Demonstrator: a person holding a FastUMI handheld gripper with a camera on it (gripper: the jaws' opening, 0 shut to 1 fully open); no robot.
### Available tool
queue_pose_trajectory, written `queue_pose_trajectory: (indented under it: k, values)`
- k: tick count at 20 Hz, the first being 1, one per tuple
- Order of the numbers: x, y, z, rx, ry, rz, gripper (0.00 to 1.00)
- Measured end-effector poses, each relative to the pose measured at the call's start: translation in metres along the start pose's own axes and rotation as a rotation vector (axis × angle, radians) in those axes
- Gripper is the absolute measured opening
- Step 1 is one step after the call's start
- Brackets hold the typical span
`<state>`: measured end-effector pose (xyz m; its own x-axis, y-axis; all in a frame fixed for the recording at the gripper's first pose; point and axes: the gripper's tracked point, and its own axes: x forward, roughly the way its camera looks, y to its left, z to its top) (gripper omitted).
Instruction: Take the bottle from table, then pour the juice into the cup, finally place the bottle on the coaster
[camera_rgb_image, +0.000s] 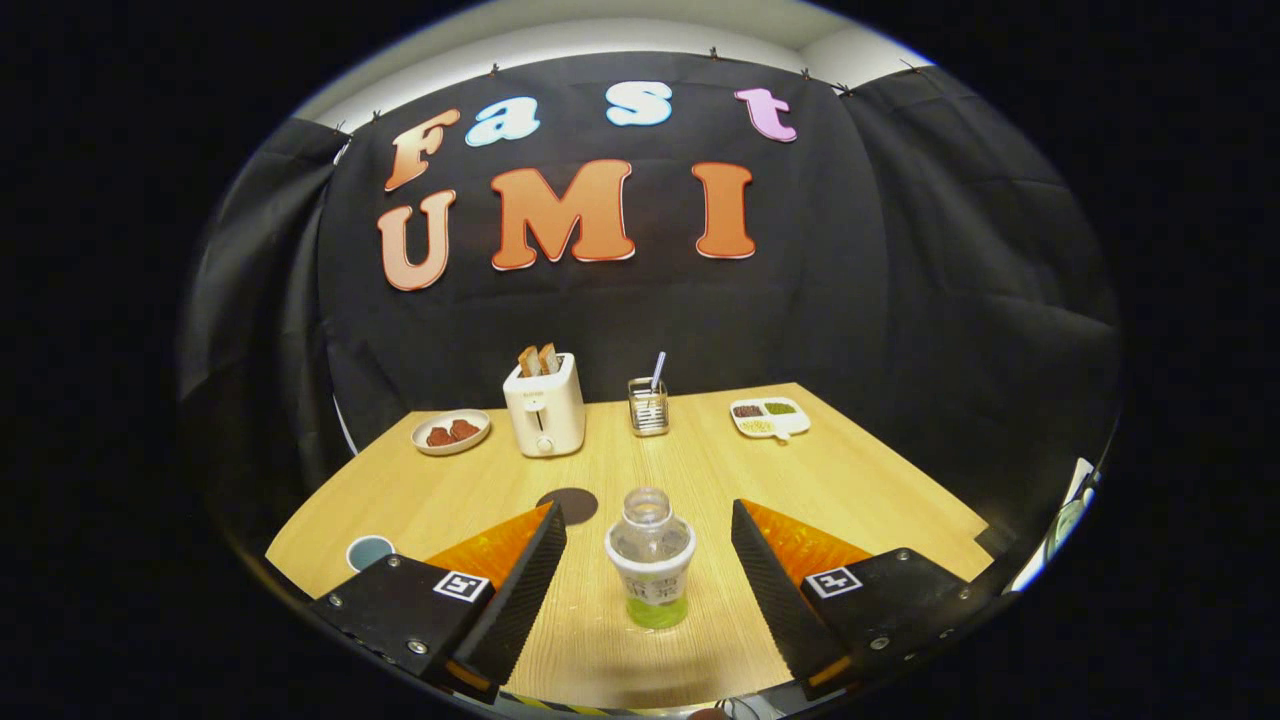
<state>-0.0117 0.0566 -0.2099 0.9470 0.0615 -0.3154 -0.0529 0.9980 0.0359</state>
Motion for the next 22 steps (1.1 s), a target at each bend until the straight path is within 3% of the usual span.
queue_pose_trajectory:
  k: [9, 14, 17, 20, 22]
  values:
    - [0.041, -0.005, -0.075, -0.066, 0.141, -0.004, 0.99]
    - [0.059, -0.003, -0.094, -0.068, 0.187, -0.006, 0.99]
    - [0.066, -0.001, -0.099, -0.081, 0.203, -0.010, 0.88]
    - [0.067, 0.003, -0.098, -0.089, 0.211, -0.003, 0.66]
    - [0.067, 0.004, -0.098, -0.092, 0.230, -0.001, 0.63]
